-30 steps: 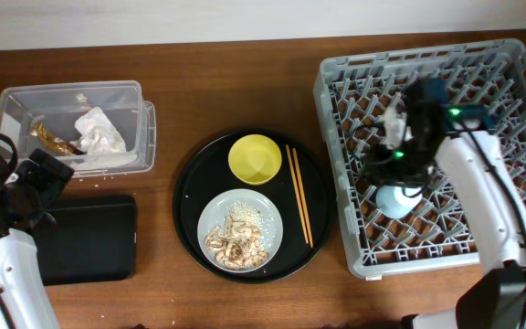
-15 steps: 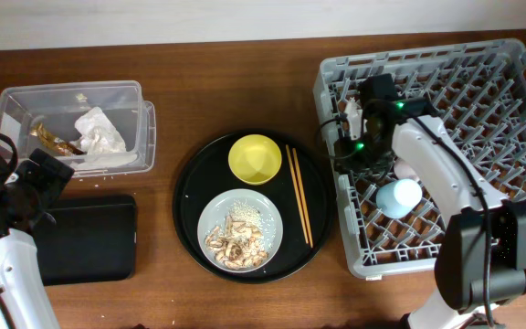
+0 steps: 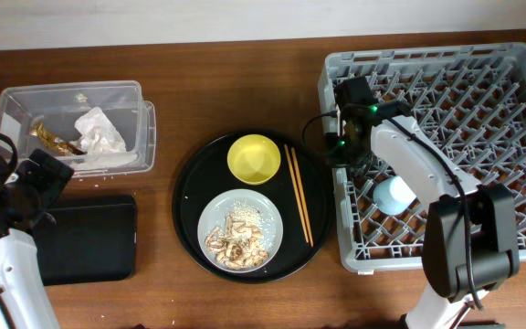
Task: Sort waste into correct bins and load items into the dishwasher rack
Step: 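Release the blue cup and move the right gripper to the yellow bowl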
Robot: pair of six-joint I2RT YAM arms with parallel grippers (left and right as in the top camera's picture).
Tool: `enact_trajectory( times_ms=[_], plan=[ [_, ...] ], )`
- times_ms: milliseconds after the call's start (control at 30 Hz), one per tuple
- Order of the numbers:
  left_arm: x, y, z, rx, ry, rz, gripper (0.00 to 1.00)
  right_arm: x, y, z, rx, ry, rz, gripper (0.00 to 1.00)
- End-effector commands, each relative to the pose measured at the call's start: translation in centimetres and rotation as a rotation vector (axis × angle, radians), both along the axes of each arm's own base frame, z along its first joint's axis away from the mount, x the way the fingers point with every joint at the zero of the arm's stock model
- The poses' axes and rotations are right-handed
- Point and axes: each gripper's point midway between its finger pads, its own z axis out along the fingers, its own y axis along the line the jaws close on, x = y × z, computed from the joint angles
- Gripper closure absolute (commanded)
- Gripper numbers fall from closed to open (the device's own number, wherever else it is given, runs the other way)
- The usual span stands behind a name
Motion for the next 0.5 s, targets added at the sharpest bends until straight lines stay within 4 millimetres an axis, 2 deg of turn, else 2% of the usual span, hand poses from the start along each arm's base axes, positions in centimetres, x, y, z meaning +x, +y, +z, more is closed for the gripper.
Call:
enact_trajectory(
  times_ms=[0,100,133,233,267,300,333,400,433,467],
  plan=[
    [0.0,0.2,0.3,0.004,-0.010,0.012,0.01,0.0,0.7,0.1,0.049,0.015,-0.023,0.86],
    [0.0,0.2,0.3,0.004,-0.010,0.012,0.01,-0.8,0.6,0.3,0.042,0.041,-0.005,0.85],
    [0.0,0.2,0.3,0.004,-0.010,0.012,0.01,-1.1,0.6,0.9,0.045,0.048,-0.005,0.85],
    [0.0,0.2,0.3,0.004,-0.010,0.012,0.01,-1.5,0.5,4.9,0.051,0.041,-0.004,0.74],
    [0.0,0.2,0.3,0.004,-0.010,0.012,0.01,-1.7,0.6,6.3,0.055,0.042,-0.003,0.67],
    [0.0,0.2,0.3,0.004,-0.010,0.012,0.01,-1.9,0.6,7.5,0.057,0.045,-0.002,0.55],
    [0.0,0.2,0.3,0.004,-0.010,0.012,0.01,-2.2,0.5,8.9,0.055,0.052,-0.002,0.29],
    [0.0,0.2,0.3,0.004,-0.010,0.013,0.01,-2.6,1.1,11.1,0.092,0.061,0.006,0.01],
    [0.0,0.2,0.3,0.004,-0.010,0.013,0.01,-2.7,2.2,11.8,0.155,0.061,0.045,0.01],
    [0.0,0.2,0.3,0.004,-0.010,0.012,0.01,-3.0,4.5,12.9,0.277,0.050,0.158,0.01]
  ],
)
